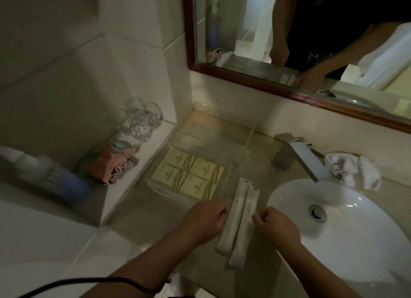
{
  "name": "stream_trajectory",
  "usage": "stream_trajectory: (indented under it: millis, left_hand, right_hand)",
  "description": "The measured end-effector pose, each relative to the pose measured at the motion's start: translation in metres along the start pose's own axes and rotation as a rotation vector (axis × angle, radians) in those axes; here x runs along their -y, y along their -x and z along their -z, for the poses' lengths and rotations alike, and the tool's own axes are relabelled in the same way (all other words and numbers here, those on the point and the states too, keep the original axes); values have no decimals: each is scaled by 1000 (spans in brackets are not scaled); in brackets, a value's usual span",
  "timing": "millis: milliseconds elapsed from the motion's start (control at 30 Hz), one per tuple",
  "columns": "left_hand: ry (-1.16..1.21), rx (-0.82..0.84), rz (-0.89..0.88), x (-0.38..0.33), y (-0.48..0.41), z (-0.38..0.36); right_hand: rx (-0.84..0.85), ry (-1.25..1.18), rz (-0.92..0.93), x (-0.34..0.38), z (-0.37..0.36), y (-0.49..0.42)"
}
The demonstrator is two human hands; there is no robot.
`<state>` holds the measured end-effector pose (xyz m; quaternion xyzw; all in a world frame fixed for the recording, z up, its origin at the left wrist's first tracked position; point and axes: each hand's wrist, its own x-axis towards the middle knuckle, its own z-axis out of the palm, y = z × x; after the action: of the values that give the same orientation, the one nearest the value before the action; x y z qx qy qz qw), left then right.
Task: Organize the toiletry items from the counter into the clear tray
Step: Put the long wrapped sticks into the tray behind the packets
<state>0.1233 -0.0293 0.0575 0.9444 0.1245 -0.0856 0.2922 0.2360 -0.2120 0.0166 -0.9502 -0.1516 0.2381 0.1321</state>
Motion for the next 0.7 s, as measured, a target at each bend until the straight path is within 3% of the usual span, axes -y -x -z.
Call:
stream_trajectory:
  millis: [100,333,467,600,700]
  left_hand:
    - [12,62,127,-17,5,-23]
    - [-3,19,346,-31,-9,-65]
    - [34,-14,432,-38,-20,-75]
    - [105,119,449,-43,-28,-81]
    - [165,104,463,-51,-25,-75]
  right_hand:
    - [20,6,20,-1,-2,4]
    - [85,91,163,6,-4,5]
    - [95,94,164,8,-6,6]
    - [90,83,117,7,-5,6]
    - [82,41,107,4,-9,9]
